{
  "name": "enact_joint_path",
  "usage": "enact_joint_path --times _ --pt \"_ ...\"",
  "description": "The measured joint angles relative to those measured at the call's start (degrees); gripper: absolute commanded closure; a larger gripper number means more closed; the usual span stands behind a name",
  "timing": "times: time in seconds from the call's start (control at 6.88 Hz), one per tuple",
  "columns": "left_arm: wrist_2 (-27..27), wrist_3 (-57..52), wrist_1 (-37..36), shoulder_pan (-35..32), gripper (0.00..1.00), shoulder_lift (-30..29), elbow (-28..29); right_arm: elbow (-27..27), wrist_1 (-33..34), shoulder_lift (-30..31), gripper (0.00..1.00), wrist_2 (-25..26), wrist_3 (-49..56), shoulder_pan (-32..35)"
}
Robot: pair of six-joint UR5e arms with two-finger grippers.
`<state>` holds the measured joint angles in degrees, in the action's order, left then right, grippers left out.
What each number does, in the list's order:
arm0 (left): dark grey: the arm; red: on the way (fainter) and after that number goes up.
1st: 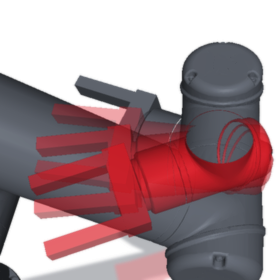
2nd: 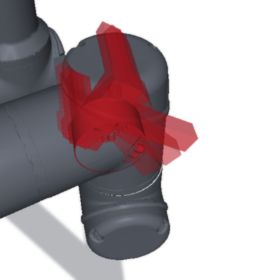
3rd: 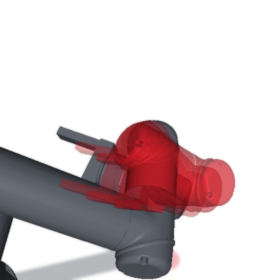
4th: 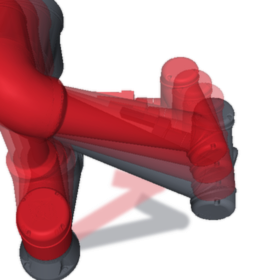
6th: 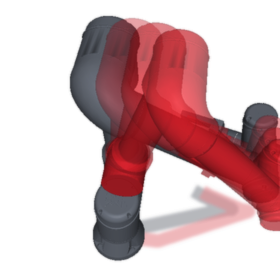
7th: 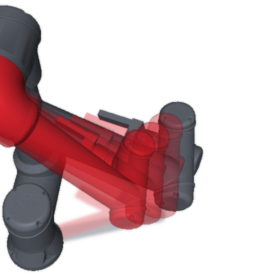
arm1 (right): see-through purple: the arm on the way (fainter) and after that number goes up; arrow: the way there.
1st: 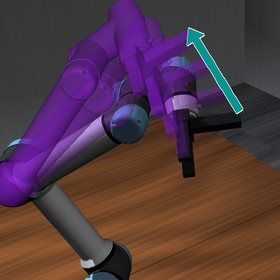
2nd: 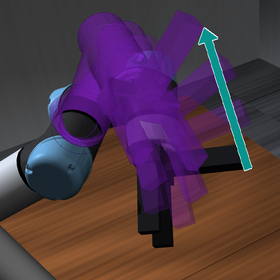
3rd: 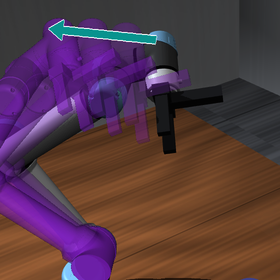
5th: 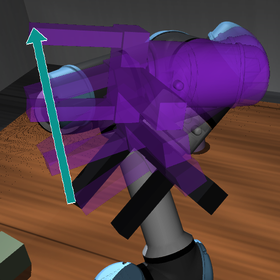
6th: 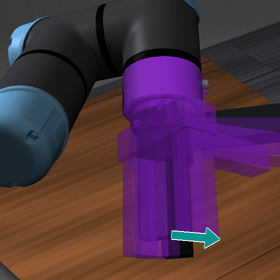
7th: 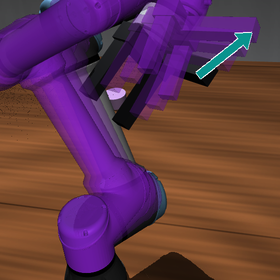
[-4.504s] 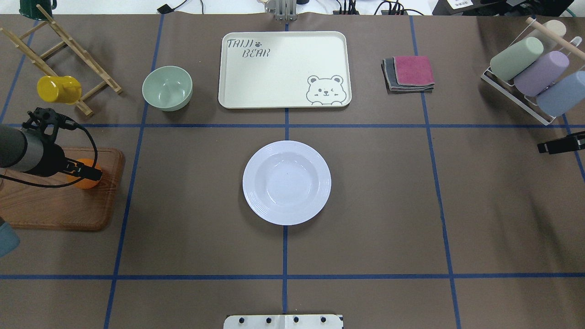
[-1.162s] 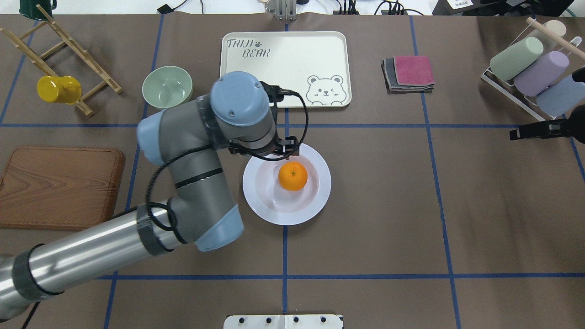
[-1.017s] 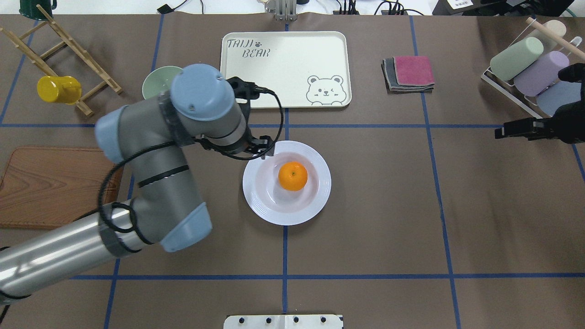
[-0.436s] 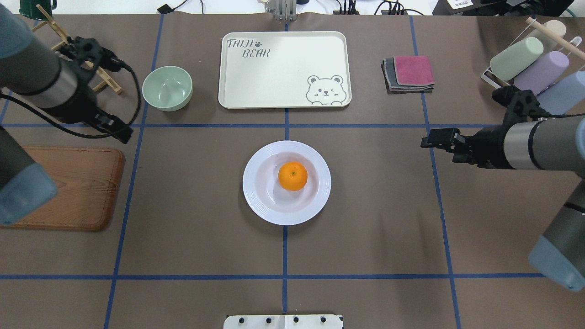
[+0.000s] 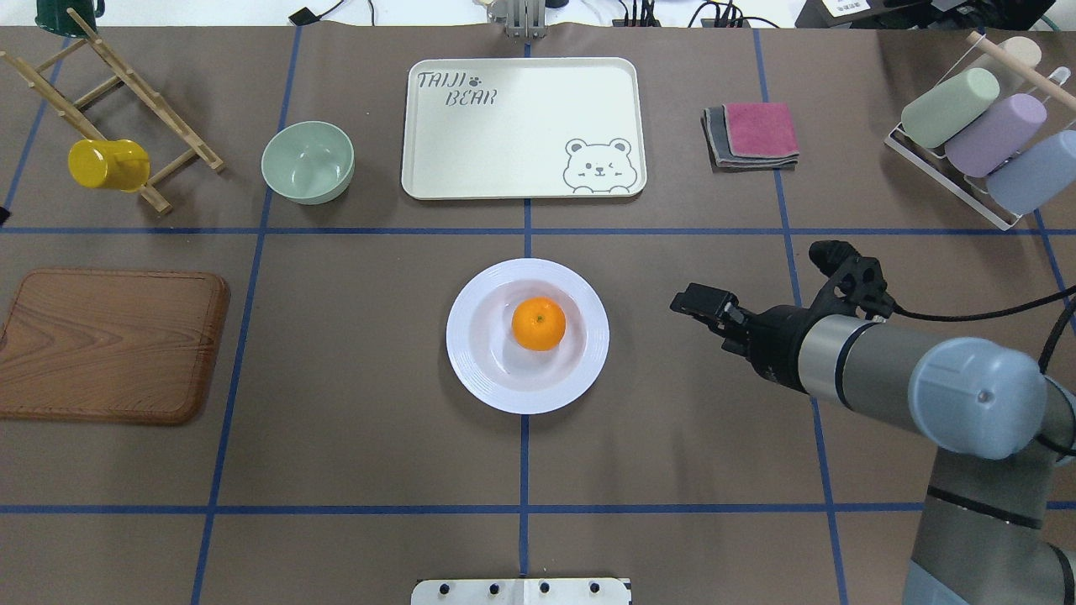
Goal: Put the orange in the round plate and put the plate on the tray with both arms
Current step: 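Lower the right gripper to the near rim of the white plate and grip it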
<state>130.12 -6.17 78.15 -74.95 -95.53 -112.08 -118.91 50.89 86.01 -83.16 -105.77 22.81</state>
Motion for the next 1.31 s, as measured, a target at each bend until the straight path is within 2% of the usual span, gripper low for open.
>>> enact_joint_path --times 0.29,0.44,0.73,0.87,1.02,1.31 --pt "1.99 -16.00 1.86 -13.07 0.01 2.20 12.46 -1.05 0.00 -0.61 0.00 7.92 -4.99 -6.03" --pt "3.46 -19.08 2.29 -17.45 0.01 2.31 16.05 -1.21 0.00 -0.70 0.00 11.95 -7.44 -8.91" --pt "4.54 -20.56 2.68 -21.13 0.01 3.88 17.31 1.04 0.01 -2.81 0.00 21.27 -15.09 -15.51" --pt "4.67 -20.67 2.81 -21.54 0.01 4.46 17.26 5.10 0.00 -6.12 0.00 23.66 -19.58 -17.32" --pt "4.75 -20.73 2.89 -21.68 0.01 4.92 17.18 9.09 0.01 -9.14 0.00 24.63 -22.68 -18.10" --pt "4.78 -20.76 2.94 -21.78 0.01 6.55 15.83 12.48 0.22 -11.23 0.02 25.13 -24.63 -18.09"
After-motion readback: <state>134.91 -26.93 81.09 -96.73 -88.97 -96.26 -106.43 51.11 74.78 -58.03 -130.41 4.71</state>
